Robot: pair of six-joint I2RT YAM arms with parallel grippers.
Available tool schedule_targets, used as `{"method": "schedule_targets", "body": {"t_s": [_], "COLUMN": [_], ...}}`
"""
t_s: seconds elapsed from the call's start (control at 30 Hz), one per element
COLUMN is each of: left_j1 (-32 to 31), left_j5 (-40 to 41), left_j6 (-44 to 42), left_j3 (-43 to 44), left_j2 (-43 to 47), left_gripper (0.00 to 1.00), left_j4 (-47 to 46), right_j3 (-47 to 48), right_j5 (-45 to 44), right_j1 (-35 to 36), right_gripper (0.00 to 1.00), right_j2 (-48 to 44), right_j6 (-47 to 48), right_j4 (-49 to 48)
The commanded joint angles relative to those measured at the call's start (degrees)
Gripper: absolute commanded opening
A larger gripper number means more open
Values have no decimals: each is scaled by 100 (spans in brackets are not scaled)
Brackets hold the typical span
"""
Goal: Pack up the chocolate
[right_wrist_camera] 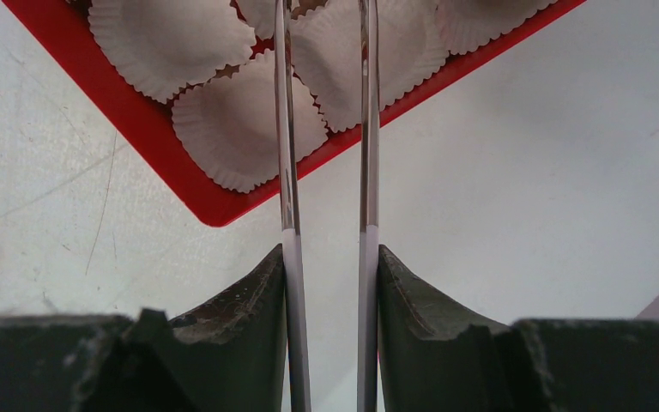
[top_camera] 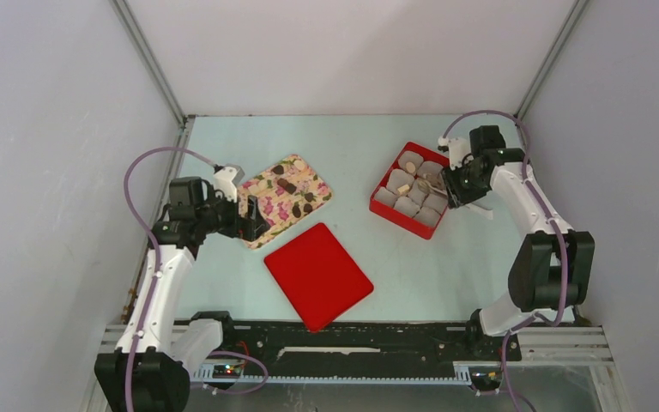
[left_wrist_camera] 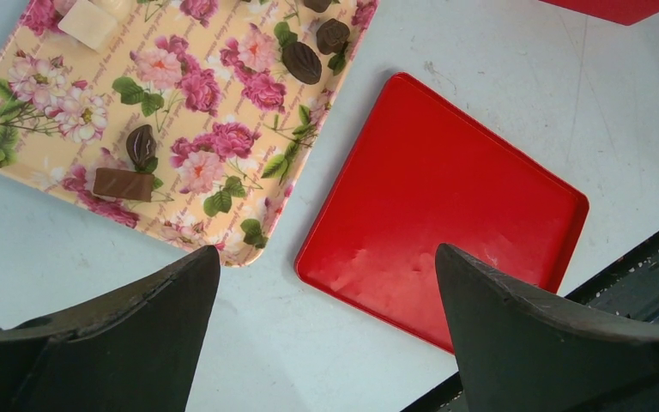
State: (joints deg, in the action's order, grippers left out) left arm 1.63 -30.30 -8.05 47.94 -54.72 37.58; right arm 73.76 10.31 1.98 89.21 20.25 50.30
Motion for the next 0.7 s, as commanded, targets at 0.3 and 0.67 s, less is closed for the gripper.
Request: {"method": "schedule_targets", "body": {"t_s": [0.3, 0.67], "left_j1": [7, 6], "left_j5": [33, 20], "left_j6": [-102, -116], "left_j3": [173, 130], "left_j2": [223, 207], "left_gripper": [100, 100], "left_j4": [-9, -64], "right_j3": [29, 33], "right_j5": [156, 219], "right_j1": [-5, 117], "right_gripper": [40, 41], "right_j2": [341, 423], "right_j6": [53, 23], "right_j4": [-434, -387]}}
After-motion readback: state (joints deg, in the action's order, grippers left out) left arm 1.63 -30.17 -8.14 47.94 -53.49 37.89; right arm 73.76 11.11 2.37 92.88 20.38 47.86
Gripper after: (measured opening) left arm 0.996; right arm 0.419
